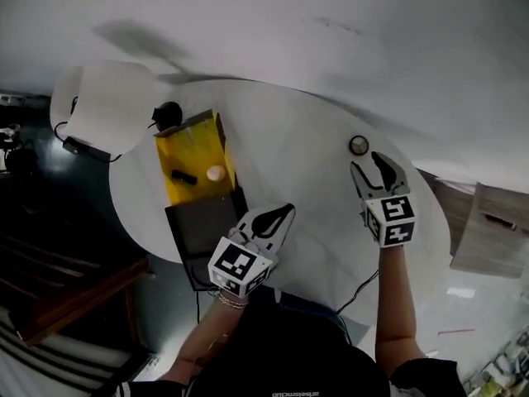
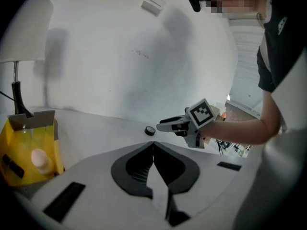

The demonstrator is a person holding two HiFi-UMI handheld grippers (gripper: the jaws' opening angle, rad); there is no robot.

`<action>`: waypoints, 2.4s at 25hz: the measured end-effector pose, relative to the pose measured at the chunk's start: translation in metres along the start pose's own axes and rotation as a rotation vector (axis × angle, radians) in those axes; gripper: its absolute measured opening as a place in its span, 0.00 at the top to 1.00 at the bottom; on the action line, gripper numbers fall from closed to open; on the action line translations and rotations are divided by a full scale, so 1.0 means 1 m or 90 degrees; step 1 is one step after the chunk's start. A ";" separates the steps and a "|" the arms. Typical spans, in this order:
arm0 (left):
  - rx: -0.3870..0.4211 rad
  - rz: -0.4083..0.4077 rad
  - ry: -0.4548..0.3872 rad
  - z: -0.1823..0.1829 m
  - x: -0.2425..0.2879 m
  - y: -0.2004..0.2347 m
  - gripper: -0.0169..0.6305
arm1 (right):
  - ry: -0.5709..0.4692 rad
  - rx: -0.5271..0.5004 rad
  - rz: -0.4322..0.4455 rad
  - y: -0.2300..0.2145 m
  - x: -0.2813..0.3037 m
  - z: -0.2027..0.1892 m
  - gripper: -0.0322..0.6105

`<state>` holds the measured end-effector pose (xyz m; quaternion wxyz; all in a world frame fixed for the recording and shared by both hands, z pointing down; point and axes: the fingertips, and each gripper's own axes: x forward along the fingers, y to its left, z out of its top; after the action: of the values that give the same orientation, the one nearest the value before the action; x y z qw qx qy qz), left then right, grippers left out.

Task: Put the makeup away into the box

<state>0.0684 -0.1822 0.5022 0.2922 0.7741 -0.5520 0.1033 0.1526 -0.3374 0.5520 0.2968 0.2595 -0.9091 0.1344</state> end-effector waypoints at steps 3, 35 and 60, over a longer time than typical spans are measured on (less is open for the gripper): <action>0.005 -0.001 0.006 0.003 0.004 0.003 0.95 | 0.008 0.002 -0.008 -0.006 0.012 -0.009 0.60; 0.026 0.013 0.022 -0.004 -0.016 -0.003 0.95 | 0.022 -0.062 -0.034 0.003 0.031 -0.008 0.59; 0.025 0.097 -0.058 -0.025 -0.139 0.053 0.95 | -0.023 -0.093 0.051 0.160 -0.023 0.035 0.60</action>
<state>-0.0271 -0.0693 0.4731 0.2428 0.7393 -0.6199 0.1009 0.0641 -0.2093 0.4962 0.2931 0.2027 -0.9313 0.0749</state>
